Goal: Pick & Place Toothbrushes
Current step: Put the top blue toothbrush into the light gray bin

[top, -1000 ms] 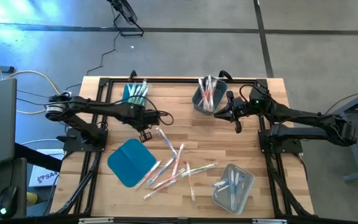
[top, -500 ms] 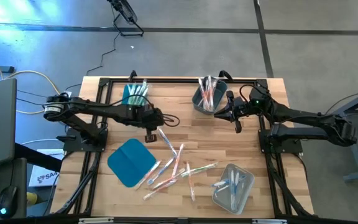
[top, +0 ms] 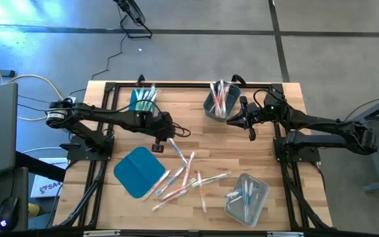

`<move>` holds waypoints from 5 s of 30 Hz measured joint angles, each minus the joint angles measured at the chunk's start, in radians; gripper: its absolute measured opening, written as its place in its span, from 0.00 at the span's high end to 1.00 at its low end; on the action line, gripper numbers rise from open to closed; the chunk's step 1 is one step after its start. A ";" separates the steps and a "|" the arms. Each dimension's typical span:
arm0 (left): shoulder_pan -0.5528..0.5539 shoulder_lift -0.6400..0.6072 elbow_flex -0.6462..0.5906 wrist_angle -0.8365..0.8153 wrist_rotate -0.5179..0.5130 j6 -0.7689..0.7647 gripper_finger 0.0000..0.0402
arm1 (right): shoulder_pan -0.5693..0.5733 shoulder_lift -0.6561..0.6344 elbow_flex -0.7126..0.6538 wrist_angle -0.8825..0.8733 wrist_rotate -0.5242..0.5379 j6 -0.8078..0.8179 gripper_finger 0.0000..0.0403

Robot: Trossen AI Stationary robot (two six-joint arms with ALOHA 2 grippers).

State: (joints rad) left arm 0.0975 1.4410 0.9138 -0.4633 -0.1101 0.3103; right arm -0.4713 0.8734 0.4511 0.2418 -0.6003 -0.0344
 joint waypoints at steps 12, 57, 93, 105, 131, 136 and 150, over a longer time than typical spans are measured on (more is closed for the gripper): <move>0.000 0.000 0.000 0.026 0.093 0.000 0.58 | 0.000 0.000 0.000 0.000 0.000 0.000 0.93; 0.000 0.277 0.020 0.083 0.201 0.078 0.52 | 0.000 0.000 0.000 -0.014 0.060 -0.023 0.93; 0.001 0.278 0.019 0.068 0.185 -0.118 0.81 | 0.000 0.000 0.000 -0.014 0.059 -0.023 0.93; 0.001 0.278 0.019 0.082 0.185 -0.184 0.81 | 0.000 0.000 0.000 -0.014 0.059 -0.023 0.93; 0.034 0.277 -0.060 0.118 0.233 -0.132 0.95 | 0.000 0.000 0.000 -0.024 0.059 -0.023 0.93; 0.082 0.274 -0.137 0.216 0.331 -0.136 0.96 | 0.000 0.000 0.000 -0.029 0.065 -0.024 0.93; 0.114 0.166 -0.173 0.172 0.260 -0.130 0.95 | 0.000 0.000 0.000 -0.057 0.078 -0.024 0.93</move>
State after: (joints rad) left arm 0.2114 1.6068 0.7407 -0.2917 0.1497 0.1808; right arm -0.4713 0.8734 0.4507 0.1846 -0.5222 -0.0586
